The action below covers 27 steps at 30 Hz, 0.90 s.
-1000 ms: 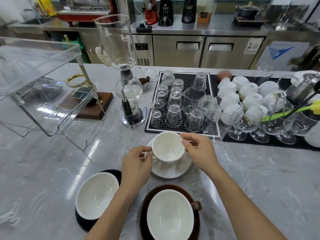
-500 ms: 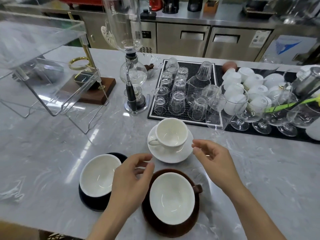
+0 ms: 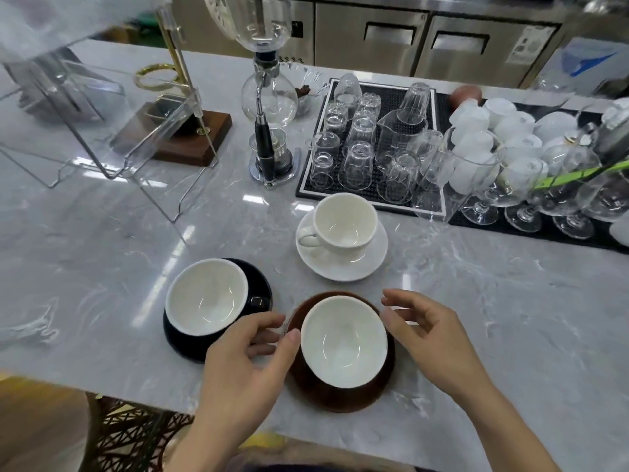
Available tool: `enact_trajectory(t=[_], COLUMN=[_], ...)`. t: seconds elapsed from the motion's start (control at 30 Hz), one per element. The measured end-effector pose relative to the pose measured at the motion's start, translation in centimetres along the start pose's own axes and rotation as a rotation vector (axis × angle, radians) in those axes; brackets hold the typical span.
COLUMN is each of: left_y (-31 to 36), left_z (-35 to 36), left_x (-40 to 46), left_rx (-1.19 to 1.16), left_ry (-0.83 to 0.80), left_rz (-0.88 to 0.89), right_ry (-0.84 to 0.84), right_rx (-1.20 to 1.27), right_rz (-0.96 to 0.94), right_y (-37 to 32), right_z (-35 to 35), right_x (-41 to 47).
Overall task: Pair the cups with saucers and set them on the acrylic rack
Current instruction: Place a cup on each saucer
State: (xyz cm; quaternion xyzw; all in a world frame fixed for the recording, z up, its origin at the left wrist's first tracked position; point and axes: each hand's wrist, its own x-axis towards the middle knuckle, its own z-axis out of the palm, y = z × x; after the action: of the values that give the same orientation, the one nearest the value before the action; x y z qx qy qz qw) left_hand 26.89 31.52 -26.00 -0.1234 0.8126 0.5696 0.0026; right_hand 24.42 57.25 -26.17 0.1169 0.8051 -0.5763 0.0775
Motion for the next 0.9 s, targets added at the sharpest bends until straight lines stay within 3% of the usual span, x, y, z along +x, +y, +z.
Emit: enact_trajectory(t=[0.17,0.57,0.9], left_y=[-0.2,-1.1,-0.9], left_z=[0.2,0.5,1.1], left_x=[-0.5,-0.4,-0.6], left_rx=[0.084,0.008,-0.090], left_ry=[-0.018,-0.114,-0.156], left_rz=[-0.038,-0.241,-0.327], right_ry=[-0.029,-0.060,-0.112], right_rx=[-0.009,-0.076,0.110], right_rz=[0.016,0.093,0.209], right_y=[0.7,1.6,1.4], right_z=[0.6,0.8,0.3], right_x=[-0.4,-1.0,-1.3])
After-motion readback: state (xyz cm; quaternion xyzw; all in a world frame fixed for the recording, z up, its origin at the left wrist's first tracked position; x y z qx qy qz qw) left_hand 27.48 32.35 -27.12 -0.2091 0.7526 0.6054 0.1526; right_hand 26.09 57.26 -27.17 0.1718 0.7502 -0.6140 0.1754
